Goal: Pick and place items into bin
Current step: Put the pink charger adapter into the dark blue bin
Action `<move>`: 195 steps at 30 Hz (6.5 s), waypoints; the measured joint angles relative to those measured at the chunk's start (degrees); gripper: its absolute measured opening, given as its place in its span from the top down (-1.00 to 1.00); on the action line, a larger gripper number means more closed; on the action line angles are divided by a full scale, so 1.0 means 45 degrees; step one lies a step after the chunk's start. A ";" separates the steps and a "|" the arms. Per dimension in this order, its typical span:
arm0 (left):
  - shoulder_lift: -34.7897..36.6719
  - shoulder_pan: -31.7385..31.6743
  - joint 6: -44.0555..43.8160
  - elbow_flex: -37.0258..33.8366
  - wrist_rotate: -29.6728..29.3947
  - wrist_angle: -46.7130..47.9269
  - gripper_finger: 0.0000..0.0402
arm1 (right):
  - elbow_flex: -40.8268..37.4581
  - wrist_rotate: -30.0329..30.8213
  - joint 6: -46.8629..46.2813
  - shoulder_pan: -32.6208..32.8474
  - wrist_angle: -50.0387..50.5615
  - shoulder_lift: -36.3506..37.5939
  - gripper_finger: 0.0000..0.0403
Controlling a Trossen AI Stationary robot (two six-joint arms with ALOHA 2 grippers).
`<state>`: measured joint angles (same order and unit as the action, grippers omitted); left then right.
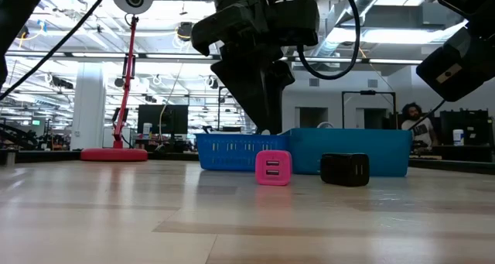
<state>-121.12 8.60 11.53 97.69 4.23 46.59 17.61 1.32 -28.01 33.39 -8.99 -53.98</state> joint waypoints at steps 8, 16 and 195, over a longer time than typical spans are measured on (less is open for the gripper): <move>0.0000 0.0000 -0.0662 0.0000 -0.0010 -0.0034 -0.38 | 0.0000 0.0000 0.0000 0.0000 0.0000 0.0000 0.34; -0.0277 0.0085 -0.1850 -0.0001 0.0253 -0.0405 -0.39 | 0.0000 0.0000 0.0000 0.0000 -0.0005 0.0000 0.34; -0.1015 -0.2769 0.0942 0.3648 -0.5512 0.4906 0.04 | -0.0005 0.0032 0.0025 0.0000 0.0226 -0.0005 0.34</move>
<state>-125.69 -3.86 15.77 114.10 -20.58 68.66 17.58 1.47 -27.90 33.39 -7.98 -54.00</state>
